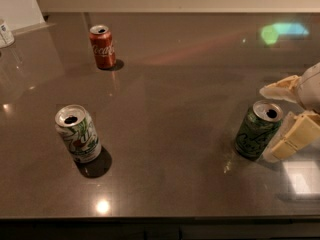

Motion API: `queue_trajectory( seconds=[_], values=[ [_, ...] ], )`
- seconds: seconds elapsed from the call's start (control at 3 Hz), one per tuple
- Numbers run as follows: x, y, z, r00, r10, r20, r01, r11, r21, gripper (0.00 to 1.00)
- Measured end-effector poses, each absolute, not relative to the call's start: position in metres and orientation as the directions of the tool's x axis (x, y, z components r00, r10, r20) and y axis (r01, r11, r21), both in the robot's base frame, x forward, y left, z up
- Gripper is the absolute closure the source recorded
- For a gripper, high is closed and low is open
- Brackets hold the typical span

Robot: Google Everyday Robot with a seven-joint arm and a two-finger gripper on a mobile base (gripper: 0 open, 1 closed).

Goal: Move green can near coke can

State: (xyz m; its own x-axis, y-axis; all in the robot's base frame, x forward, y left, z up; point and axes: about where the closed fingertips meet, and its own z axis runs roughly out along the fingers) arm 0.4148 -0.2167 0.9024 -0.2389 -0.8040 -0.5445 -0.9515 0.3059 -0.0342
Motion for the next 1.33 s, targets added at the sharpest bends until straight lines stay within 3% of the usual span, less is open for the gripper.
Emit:
queue_trajectory(
  seconds=[1.0, 1.33],
  values=[
    [0.43, -0.194, 0.913, -0.252, -0.767, -0.589, -0.946, 0.324, -0.017, 0.85],
    [0.461, -0.176, 0.93, -0.267, -0.758, -0.595, -0.935, 0.353, -0.031, 1.0]
  ],
)
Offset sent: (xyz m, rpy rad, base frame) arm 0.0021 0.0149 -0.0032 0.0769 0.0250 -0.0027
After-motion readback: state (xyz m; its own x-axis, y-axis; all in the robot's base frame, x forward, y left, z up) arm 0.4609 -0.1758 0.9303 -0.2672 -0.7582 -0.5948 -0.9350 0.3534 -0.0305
